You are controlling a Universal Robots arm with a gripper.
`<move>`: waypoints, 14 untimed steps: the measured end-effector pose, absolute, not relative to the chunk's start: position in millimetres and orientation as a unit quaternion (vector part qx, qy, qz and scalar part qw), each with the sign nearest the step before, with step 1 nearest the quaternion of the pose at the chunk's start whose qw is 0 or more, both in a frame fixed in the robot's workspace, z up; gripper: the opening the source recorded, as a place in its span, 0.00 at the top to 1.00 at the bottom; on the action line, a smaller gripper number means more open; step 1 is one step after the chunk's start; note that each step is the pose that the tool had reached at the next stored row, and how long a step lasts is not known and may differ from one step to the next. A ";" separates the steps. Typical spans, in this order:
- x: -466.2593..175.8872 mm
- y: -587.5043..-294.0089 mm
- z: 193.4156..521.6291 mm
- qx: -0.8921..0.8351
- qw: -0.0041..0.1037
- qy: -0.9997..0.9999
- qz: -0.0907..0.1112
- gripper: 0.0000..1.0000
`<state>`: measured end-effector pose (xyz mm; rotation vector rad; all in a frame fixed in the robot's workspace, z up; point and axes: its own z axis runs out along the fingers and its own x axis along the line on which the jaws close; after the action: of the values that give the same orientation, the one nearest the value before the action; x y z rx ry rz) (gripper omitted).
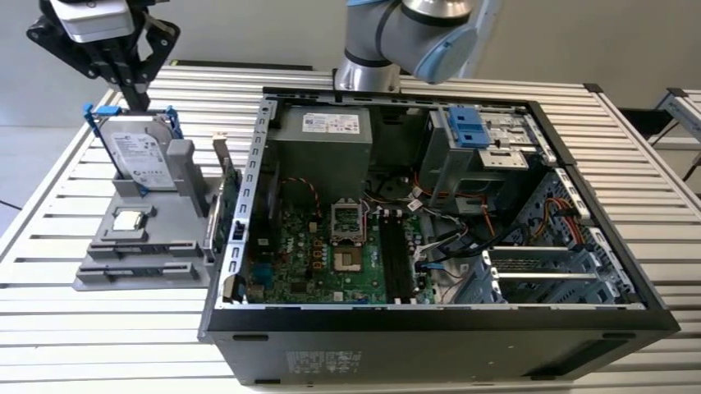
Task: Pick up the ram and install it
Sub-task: 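Reach for the ram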
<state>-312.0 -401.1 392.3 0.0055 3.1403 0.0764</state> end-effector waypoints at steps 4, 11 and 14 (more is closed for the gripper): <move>-316.5 -401.2 392.3 0.002 0.000 1.000 0.024 1.00; -324.3 -401.1 392.3 0.002 0.000 1.000 0.024 1.00; -327.5 -401.2 392.3 0.002 0.000 1.000 0.024 1.00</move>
<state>-327.5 -401.2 392.3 0.0055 3.1416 0.0766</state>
